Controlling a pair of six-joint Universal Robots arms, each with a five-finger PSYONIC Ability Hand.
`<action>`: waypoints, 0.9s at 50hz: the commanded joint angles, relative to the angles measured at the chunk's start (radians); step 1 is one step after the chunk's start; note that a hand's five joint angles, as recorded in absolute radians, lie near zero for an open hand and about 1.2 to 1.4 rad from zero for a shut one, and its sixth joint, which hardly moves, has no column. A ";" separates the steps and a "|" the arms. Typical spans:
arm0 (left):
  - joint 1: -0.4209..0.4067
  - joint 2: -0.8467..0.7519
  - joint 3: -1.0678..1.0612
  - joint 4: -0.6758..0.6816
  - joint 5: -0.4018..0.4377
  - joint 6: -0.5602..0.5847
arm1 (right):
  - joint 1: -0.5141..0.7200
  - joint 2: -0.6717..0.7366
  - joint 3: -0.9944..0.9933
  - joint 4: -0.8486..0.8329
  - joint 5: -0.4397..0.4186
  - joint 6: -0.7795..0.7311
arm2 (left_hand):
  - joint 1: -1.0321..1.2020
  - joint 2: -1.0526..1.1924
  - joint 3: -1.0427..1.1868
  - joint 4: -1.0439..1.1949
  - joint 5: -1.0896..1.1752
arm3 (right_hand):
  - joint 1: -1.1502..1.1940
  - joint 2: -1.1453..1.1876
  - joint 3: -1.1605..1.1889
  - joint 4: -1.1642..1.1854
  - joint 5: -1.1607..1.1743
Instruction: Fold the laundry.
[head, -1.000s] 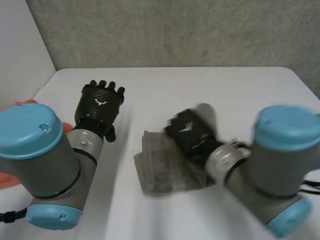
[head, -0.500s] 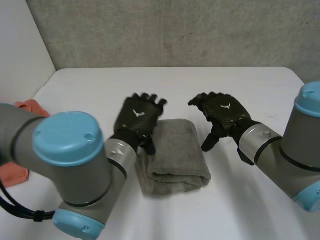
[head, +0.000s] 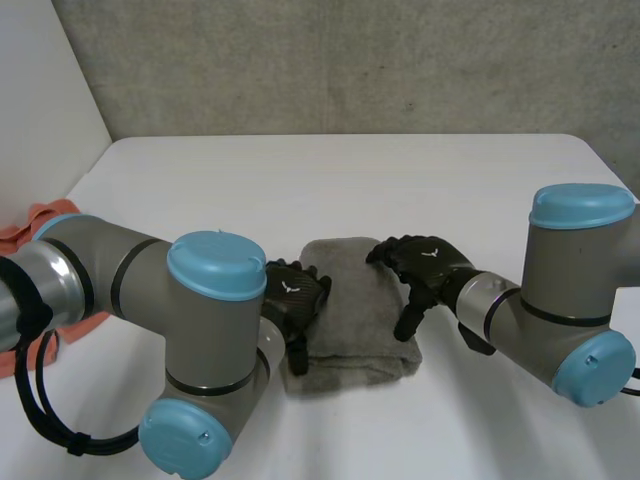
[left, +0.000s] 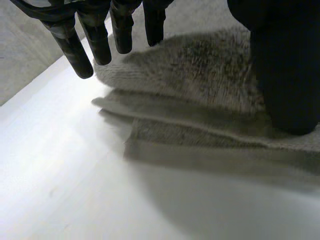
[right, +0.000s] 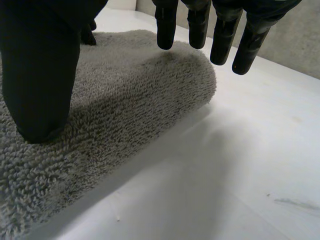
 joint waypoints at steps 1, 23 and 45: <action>0.000 -0.005 -0.008 0.003 -0.030 0.071 | 0.012 0.038 -0.016 0.006 0.009 -0.076 | 0.013 -0.002 -0.007 -0.002 -0.021 | -0.026 -0.044 -0.040 -0.057 -0.068; 0.037 0.269 -0.007 0.127 0.045 0.023 | 0.001 -0.257 0.088 -0.009 0.110 0.085 | 0.004 -0.011 -0.016 -0.011 -0.029 | -0.026 -0.044 -0.040 -0.057 -0.068; 0.190 0.389 0.027 -0.063 0.550 -0.213 | -0.075 -0.281 0.418 -0.110 -0.008 0.333 | 0.002 -0.013 -0.019 -0.014 -0.032 | -0.026 -0.044 -0.040 -0.057 -0.068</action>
